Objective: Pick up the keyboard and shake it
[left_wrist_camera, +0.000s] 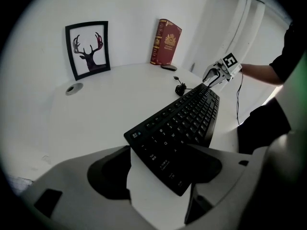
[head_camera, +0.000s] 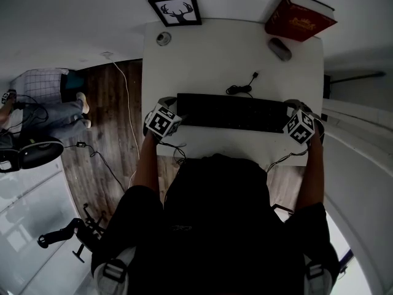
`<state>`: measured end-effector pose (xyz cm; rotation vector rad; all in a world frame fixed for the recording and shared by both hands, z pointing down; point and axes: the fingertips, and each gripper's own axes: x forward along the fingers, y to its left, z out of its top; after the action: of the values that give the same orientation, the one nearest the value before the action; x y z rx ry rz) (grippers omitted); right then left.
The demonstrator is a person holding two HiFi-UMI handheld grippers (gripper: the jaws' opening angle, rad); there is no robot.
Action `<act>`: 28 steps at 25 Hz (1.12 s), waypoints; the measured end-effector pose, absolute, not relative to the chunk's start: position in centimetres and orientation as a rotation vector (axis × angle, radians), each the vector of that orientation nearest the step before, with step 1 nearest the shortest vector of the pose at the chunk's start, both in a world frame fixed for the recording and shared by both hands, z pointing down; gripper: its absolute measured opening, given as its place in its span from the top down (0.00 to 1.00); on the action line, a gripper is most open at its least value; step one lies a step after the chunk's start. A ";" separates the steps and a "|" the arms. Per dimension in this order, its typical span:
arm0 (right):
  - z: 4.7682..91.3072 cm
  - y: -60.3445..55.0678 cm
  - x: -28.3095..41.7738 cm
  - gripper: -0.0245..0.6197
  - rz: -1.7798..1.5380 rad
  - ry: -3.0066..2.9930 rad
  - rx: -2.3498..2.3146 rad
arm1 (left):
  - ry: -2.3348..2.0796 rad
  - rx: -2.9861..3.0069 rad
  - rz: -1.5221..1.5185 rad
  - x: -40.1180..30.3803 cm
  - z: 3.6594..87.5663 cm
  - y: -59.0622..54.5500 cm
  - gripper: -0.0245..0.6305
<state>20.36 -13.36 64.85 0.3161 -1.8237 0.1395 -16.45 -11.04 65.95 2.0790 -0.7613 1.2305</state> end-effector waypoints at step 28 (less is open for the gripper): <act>47.0 -8.7 3.5 0.93 -0.076 -2.286 0.882 | -1.424 2.386 0.775 -12.4 51.1 -6.3 0.96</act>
<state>3.50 -8.67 46.98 0.8817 -2.2858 -0.0758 -12.36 -6.28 51.11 2.3856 -1.4235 0.7749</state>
